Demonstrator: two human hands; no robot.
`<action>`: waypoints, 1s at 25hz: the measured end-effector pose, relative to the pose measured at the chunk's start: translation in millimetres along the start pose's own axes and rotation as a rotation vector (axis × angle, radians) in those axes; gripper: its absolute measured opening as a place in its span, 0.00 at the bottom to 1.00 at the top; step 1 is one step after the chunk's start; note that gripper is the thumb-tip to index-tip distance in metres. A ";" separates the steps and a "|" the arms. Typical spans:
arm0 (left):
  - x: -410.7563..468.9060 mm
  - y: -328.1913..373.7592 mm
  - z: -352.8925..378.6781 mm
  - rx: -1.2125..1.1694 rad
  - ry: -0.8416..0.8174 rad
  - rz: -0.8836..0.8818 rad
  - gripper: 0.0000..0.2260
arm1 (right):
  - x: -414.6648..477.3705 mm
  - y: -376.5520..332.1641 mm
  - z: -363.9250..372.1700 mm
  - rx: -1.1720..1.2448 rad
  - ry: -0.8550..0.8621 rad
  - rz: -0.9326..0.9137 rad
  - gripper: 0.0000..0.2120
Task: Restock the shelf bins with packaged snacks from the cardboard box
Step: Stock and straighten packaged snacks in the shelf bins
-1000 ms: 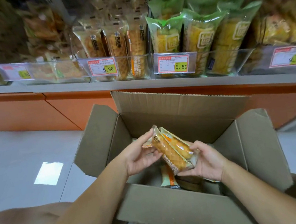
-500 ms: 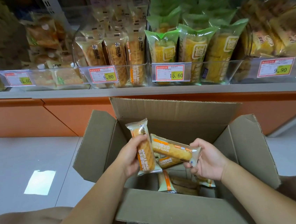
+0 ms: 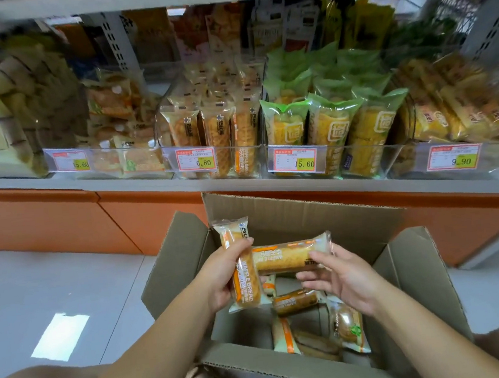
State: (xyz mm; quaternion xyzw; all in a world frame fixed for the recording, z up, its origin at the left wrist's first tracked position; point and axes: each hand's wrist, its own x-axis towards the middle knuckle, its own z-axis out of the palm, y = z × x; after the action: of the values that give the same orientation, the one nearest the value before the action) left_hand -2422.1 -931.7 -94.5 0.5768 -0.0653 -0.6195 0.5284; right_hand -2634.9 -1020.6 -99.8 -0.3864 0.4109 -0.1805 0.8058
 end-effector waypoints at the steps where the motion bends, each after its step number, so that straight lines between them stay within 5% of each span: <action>1: -7.3 9.5 -0.6 0.008 0.008 0.029 0.21 | -0.8 -5.6 7.1 -0.015 -0.005 -0.033 0.18; 5: -40.1 63.2 -4.2 0.067 0.022 0.197 0.20 | -6.9 -46.1 45.8 -0.226 -0.014 -0.234 0.17; 9: -58.8 131.5 -10.4 0.099 -0.011 0.393 0.20 | -12.7 -122.2 90.8 -0.730 0.195 -0.594 0.24; 13: -52.1 169.0 -30.7 0.083 0.095 0.577 0.17 | -11.0 -200.4 125.8 -0.951 0.202 -0.918 0.19; 21: -21.2 186.9 -79.2 0.082 0.154 0.581 0.17 | 58.9 -238.1 204.8 -1.634 0.181 -0.914 0.24; 25: -10.9 197.4 -78.4 0.095 0.133 0.607 0.15 | 92.7 -240.9 221.0 -1.672 0.150 -0.859 0.27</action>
State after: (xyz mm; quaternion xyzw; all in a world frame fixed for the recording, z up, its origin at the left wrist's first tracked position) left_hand -2248.7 -967.7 23.3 0.5944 -0.2288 -0.3907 0.6647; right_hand -2396.0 -1125.4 117.8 -0.9450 0.2802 -0.1332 0.1031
